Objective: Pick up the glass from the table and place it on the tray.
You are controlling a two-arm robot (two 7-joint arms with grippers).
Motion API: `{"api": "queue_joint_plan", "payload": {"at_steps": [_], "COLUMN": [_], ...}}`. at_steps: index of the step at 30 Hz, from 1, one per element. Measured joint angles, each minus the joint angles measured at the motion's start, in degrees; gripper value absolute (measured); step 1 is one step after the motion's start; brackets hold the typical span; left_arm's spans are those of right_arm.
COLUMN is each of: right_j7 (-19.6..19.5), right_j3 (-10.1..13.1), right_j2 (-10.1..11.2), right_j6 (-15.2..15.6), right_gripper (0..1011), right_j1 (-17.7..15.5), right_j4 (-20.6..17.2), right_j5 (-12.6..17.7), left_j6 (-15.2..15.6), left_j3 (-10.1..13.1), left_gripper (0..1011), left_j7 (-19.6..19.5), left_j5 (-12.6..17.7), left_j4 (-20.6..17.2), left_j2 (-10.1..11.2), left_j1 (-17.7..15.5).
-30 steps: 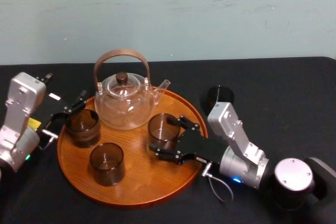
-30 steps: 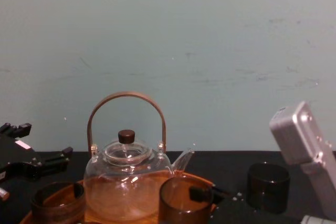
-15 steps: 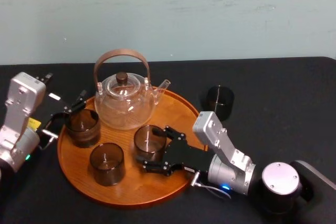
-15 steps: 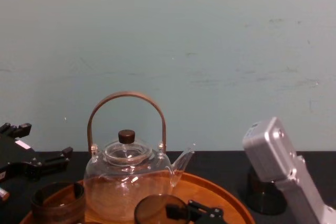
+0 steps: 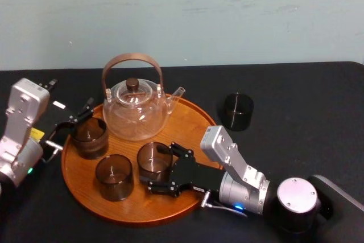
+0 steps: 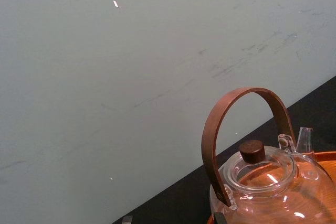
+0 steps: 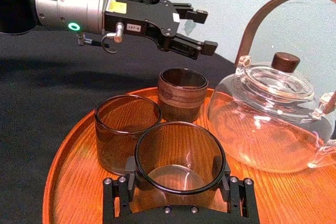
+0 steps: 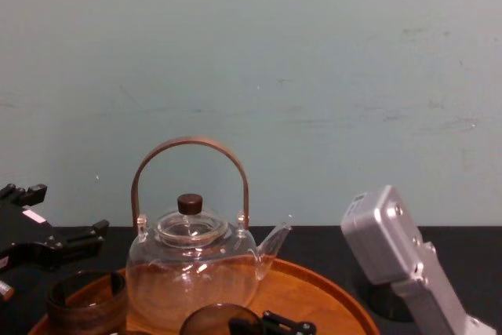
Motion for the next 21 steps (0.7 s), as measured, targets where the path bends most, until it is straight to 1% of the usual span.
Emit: {"api": "queue_joint_plan", "payload": {"at_steps": [14,21], "right_j7": [-0.45,-1.29], "right_j3": [-0.44,-0.45], "right_j2": [0.48,1.37], "right_j6": [0.89,1.96], "right_gripper": [913,913], "right_j1": [-0.47,-1.93], "right_j4": [-1.22,-4.00], "right_j5": [0.00,-0.11], "left_j6": [0.00,0.00], "left_j3": [0.00,0.00], "left_gripper": [1001,1001], "left_j7": [0.00,0.00], "left_j5": [0.00,0.00], "left_j4": [0.00,0.00], "left_j2": [0.00,0.00], "left_j1": [0.00,0.00]}}
